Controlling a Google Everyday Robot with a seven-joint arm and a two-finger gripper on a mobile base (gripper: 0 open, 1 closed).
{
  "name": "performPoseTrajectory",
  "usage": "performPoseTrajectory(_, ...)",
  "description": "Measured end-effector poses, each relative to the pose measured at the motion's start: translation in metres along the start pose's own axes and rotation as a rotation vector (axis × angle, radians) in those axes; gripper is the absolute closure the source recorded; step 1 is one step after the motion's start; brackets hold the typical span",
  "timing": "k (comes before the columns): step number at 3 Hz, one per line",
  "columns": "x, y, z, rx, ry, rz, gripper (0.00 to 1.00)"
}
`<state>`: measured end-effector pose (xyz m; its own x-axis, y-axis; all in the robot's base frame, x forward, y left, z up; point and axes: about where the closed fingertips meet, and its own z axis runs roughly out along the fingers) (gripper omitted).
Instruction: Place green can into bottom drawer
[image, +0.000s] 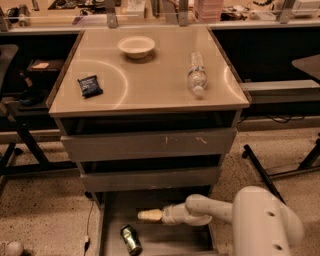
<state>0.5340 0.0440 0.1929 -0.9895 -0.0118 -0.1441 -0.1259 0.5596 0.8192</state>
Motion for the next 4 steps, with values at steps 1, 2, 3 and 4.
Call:
performPoseTrajectory(1,-0.035,0.016,-0.092,0.111,-0.182,0.026,0.00)
performPoseTrajectory(2,-0.045,0.032,-0.118,0.166,-0.230,0.004,0.00)
performPoseTrajectory(3,-0.044,0.032,-0.117,0.166,-0.230,0.003,0.00)
performPoseTrajectory(4,-0.023,0.015,-0.156,0.213,-0.262,0.079,0.00)
